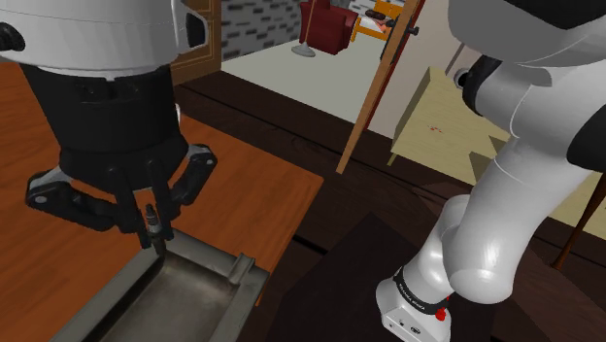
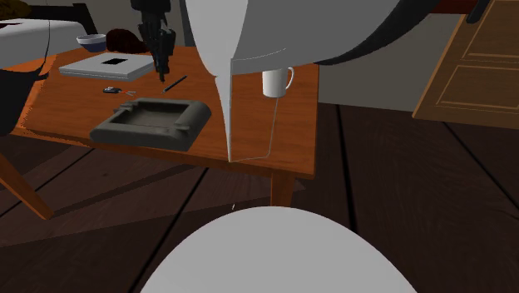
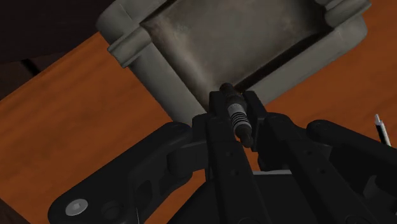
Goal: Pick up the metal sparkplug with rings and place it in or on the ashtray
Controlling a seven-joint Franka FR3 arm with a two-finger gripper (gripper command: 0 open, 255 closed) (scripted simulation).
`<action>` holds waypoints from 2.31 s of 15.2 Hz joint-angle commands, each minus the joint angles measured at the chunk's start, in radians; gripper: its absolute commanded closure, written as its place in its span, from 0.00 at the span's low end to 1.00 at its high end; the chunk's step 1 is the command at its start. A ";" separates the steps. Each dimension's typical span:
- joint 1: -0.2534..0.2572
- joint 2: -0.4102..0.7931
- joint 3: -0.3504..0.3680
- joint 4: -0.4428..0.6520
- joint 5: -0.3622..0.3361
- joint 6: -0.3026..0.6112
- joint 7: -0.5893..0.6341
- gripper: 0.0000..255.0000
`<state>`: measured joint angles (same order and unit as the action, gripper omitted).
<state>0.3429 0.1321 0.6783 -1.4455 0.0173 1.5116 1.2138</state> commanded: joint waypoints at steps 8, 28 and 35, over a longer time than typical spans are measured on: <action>0.046 0.000 0.032 -0.072 0.000 0.077 0.078 1.00; 0.036 -0.020 0.028 -0.209 0.013 0.197 0.061 0.00; 0.045 0.010 0.030 -0.050 -0.007 0.062 0.075 0.00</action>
<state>0.3884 0.1412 0.7084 -1.5081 0.0108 1.5871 1.2889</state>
